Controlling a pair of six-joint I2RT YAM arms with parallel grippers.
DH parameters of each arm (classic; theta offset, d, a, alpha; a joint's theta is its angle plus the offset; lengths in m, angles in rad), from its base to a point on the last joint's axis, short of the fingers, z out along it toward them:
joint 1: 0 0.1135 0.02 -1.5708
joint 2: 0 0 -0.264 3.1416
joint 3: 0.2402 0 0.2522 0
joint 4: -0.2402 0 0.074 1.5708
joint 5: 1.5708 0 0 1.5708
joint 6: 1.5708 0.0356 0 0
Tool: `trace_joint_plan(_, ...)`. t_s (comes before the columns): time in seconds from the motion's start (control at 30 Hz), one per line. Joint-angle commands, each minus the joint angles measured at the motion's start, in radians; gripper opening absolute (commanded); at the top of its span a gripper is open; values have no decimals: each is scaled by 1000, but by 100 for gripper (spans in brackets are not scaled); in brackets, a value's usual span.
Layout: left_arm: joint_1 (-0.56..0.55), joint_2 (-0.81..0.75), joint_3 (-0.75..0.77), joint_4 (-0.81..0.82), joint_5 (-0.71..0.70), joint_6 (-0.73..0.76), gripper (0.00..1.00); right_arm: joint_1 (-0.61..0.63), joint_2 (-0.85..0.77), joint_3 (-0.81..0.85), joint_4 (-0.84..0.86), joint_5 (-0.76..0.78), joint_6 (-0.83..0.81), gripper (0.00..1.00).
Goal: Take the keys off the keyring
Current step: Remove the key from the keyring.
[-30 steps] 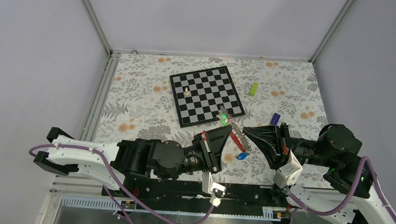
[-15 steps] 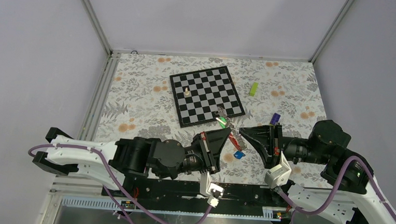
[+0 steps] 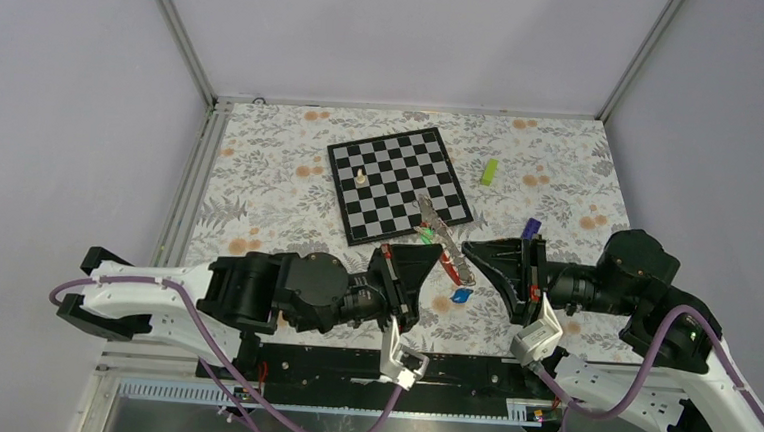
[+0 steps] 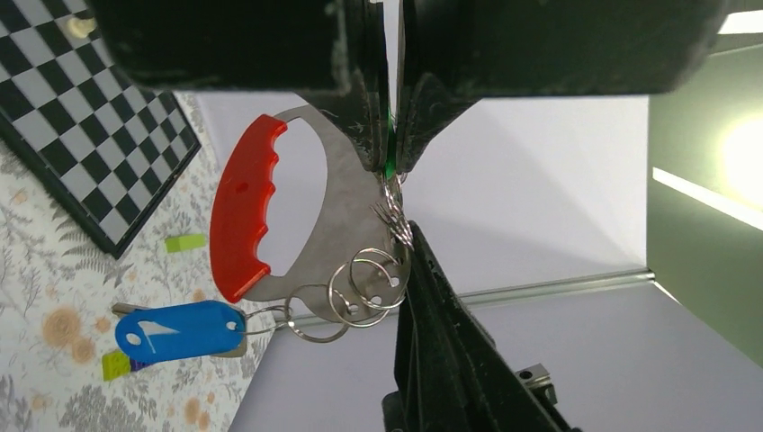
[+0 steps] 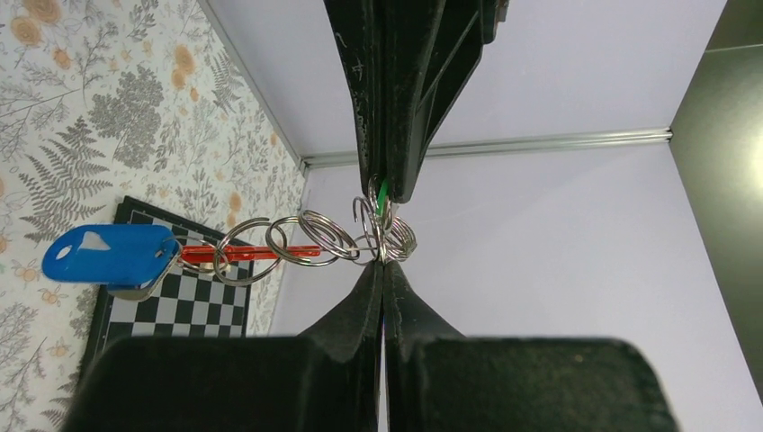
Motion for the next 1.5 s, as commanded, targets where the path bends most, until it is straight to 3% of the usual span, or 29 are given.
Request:
trace_joint_plan(0.0,16,-13,64,126,57,-151,0,4,1,17,85,-24,40,0)
trace_joint_plan(0.17,17,-33,6,417,1,-314,0,4,6,33,127,-117,153,0)
trace_joint_plan(0.23,17,-32,19,458,-31,-399,0,4,6,45,142,-142,226,0)
trace_joint_plan(0.5,17,-12,140,324,-33,-698,0,5,38,96,200,-194,610,0)
trace_joint_plan(0.63,17,-25,181,268,-15,-847,0,4,34,83,284,-130,823,0)
trace_joint_plan(0.9,17,-137,110,224,222,-1020,0,4,16,125,279,-30,1081,0)
trace_joint_plan(1.1,17,-151,89,191,250,-1152,0,4,23,170,135,-10,1127,0)
trace_joint_plan(1.27,17,-115,123,133,170,-1287,0,4,25,152,8,-104,1002,0)
trace_joint_plan(1.37,17,-92,138,83,165,-1350,0,4,-23,69,45,-109,913,0)
trace_joint_plan(1.4,17,-85,138,72,163,-1371,0,4,-54,40,65,-98,889,4)
trace_joint_plan(1.47,20,-79,131,62,162,-1412,0,4,-91,-7,126,-13,901,28)
